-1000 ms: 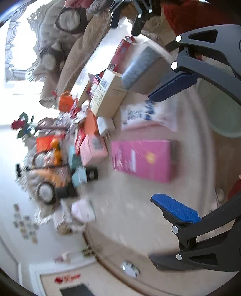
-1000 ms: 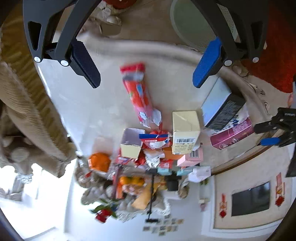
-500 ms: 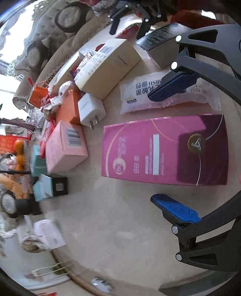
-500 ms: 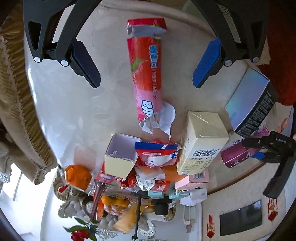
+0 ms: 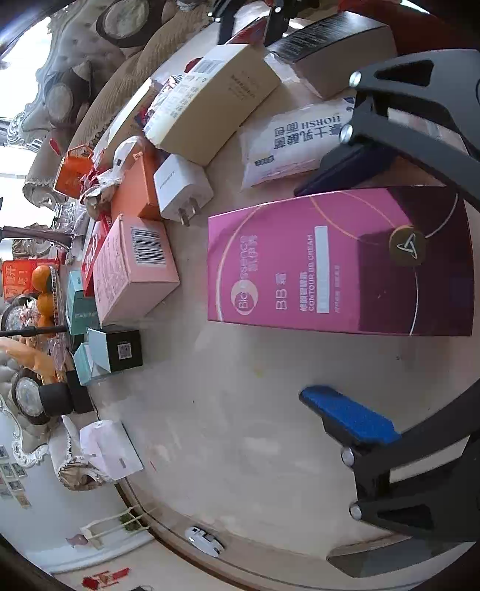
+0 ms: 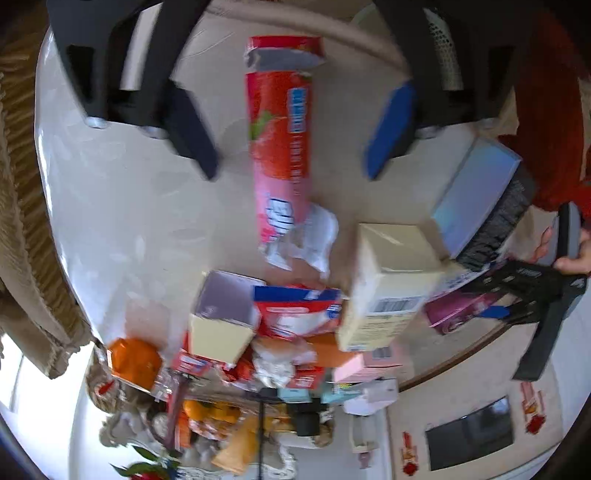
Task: Collect trash
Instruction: 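Grasp the pink BB cream box with left tool while right grasps red snack wrapper, then carry both items over the wastebasket and open both tools to drop them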
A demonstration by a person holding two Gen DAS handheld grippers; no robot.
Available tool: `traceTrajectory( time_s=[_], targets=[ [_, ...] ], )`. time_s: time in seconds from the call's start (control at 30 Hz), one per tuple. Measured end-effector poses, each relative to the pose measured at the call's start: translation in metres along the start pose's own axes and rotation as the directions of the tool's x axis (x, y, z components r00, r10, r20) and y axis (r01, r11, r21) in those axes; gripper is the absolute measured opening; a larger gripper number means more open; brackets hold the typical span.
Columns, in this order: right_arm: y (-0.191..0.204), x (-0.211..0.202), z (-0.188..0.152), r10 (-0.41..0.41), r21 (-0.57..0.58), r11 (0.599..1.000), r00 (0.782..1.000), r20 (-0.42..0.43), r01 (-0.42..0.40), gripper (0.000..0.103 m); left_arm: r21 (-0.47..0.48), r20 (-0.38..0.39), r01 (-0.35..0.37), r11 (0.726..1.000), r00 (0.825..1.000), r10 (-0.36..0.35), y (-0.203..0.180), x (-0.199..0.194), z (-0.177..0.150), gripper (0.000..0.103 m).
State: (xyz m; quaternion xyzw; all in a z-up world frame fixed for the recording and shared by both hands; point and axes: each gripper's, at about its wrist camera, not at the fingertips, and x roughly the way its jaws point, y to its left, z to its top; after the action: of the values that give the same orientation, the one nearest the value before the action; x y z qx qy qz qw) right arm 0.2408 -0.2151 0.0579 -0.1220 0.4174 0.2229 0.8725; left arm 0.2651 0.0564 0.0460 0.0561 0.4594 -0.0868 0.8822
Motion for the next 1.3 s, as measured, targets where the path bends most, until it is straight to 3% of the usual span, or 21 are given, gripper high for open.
traceTrajectory(
  time_s=[0.03, 0.1, 0.23, 0.3, 0.4, 0.5, 0.57, 0.63, 0.7, 0.8, 0.83, 0.9, 0.97, 1.03, 1.2, 1.27, 1.3],
  targets=[
    [0.003, -0.002, 0.002, -0.003, -0.004, 1.0, 1.0, -0.004, 0.003, 0.043, 0.011, 0.002, 0.004, 1.0, 1.0, -0.004, 0.0, 0.0, 0.003, 0.057],
    [0.003, -0.001, 0.005, -0.008, 0.007, 1.0, 1.0, -0.018, 0.008, 0.026, 0.019, -0.015, 0.012, 1.0, 1.0, -0.012, -0.001, -0.001, 0.007, 0.058],
    [-0.002, 0.0, 0.008, -0.025, 0.065, 0.998, 0.999, -0.021, 0.026, 0.023, 0.022, -0.026, 0.004, 1.0, 1.0, -0.004, -0.001, -0.001, 0.01, 0.057],
    [-0.005, -0.006, 0.008, -0.035, 0.11, 0.993, 0.999, 0.009, 0.034, 0.022, -0.002, 0.0, -0.003, 1.0, 1.0, 0.003, 0.001, -0.008, 0.011, 0.057],
    [-0.01, -0.035, 0.003, 0.004, 0.203, 0.979, 0.996, 0.093, -0.023, 0.022, -0.012, 0.072, 0.016, 1.0, 0.997, -0.015, 0.001, -0.04, 0.006, 0.057],
    [-0.002, -0.077, -0.016, 0.08, 0.242, 0.962, 0.978, 0.194, -0.127, 0.022, 0.029, 0.17, 0.057, 0.998, 0.984, -0.061, -0.009, -0.093, -0.016, 0.057],
    [0.013, -0.1, -0.04, 0.128, 0.255, 0.948, 0.963, 0.238, -0.189, 0.022, 0.043, 0.216, 0.121, 0.992, 0.968, -0.127, -0.023, -0.129, -0.047, 0.057],
    [0.035, -0.114, -0.072, 0.197, 0.277, 0.923, 0.946, 0.256, -0.267, 0.022, 0.077, 0.22, 0.188, 0.979, 0.955, -0.2, -0.042, -0.153, -0.083, 0.057],
    [0.053, -0.115, -0.098, 0.25, 0.306, 0.897, 0.936, 0.246, -0.32, 0.022, 0.105, 0.176, 0.238, 0.966, 0.951, -0.253, -0.066, -0.162, -0.127, 0.057],
    [0.085, -0.095, -0.143, 0.312, 0.371, 0.857, 0.933, 0.179, -0.357, 0.022, 0.079, 0.047, 0.32, 0.944, 0.945, -0.324, -0.093, -0.138, -0.181, 0.058],
    [0.097, -0.073, -0.161, 0.339, 0.41, 0.84, 0.934, 0.115, -0.355, 0.022, 0.051, -0.012, 0.336, 0.94, 0.942, -0.336, -0.1, -0.117, -0.197, 0.057],
    [0.109, -0.043, -0.178, 0.339, 0.453, 0.833, 0.94, 0.033, -0.316, 0.022, 0.016, -0.084, 0.316, 0.949, 0.946, -0.314, -0.108, -0.081, -0.216, 0.058],
    [0.12, -0.006, -0.19, 0.305, 0.455, 0.857, 0.95, -0.072, -0.241, 0.022, 0.005, -0.146, 0.287, 0.958, 0.948, -0.283, -0.116, -0.043, -0.229, 0.058],
    [0.126, 0.025, -0.195, 0.299, 0.455, 0.866, 0.945, -0.136, -0.208, 0.022, 0.012, -0.182, 0.257, 0.966, 0.951, -0.251, -0.123, -0.013, -0.236, 0.058],
    [0.132, 0.054, -0.188, 0.239, 0.429, 0.893, 0.95, -0.201, -0.134, 0.024, 0.034, -0.216, 0.201, 0.979, 0.958, -0.189, -0.13, 0.03, -0.239, 0.06],
    [0.13, 0.063, -0.187, 0.221, 0.443, 0.89, 0.951, -0.214, -0.107, 0.028, 0.007, -0.237, 0.186, 0.983, 0.955, -0.179, -0.129, 0.037, -0.24, 0.081],
    [0.128, 0.066, -0.19, 0.205, 0.445, 0.891, 0.954, -0.218, -0.09, 0.044, -0.012, -0.231, 0.19, 0.982, 0.955, -0.188, -0.125, 0.041, -0.24, 0.089]
  ],
)
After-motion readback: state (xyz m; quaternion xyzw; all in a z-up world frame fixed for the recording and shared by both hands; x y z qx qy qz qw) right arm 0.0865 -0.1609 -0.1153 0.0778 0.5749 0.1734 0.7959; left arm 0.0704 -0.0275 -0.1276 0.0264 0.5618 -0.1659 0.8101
